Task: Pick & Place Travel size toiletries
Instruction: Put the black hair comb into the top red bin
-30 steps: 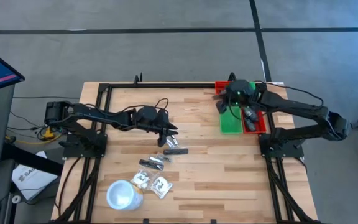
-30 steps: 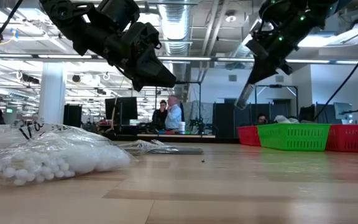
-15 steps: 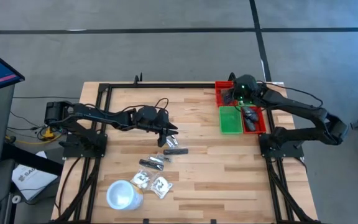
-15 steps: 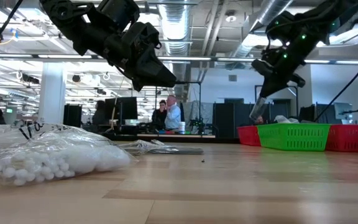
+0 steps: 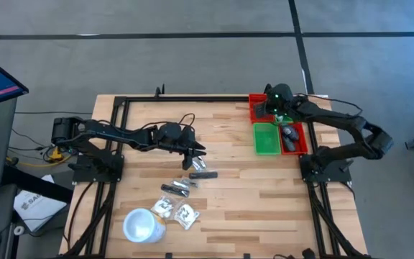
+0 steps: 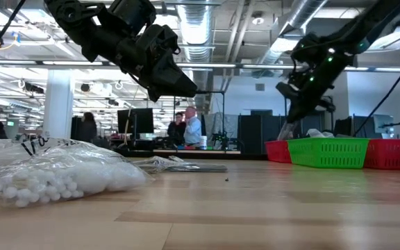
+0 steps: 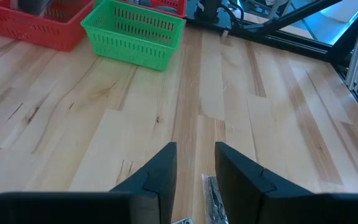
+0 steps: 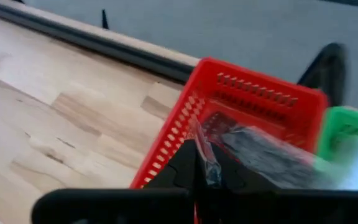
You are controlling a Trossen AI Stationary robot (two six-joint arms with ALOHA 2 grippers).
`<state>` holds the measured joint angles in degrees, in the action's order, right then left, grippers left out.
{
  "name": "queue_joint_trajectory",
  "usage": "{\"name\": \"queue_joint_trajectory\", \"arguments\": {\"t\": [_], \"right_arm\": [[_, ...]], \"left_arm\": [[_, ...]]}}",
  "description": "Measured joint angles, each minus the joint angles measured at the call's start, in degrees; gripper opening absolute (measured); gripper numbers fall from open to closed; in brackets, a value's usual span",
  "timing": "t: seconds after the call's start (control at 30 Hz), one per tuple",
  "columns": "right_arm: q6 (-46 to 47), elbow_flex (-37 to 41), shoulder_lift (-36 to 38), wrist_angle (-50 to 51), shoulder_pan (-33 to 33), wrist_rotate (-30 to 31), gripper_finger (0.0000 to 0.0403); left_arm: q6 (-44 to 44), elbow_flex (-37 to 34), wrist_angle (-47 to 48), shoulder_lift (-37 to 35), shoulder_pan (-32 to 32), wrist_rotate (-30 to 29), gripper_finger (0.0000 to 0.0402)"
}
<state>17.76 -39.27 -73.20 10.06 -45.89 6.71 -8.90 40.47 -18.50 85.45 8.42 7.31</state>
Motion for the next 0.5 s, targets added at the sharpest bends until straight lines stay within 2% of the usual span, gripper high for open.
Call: {"name": "queue_joint_trajectory", "arguments": {"t": [0.23, 0.5], "right_arm": [[-0.2, -0.9, -4.7, -3.3, -1.9, -3.7, 0.0006], [-0.4, -1.2, -7.4, -3.2, -3.2, -3.8, 0.0027]], "left_arm": [[0.0, 0.0, 0.0, 0.0, 0.0, 0.0, 0.0099], [0.0, 0.0, 0.0, 0.0, 0.0, 0.0, 0.0099]]}}
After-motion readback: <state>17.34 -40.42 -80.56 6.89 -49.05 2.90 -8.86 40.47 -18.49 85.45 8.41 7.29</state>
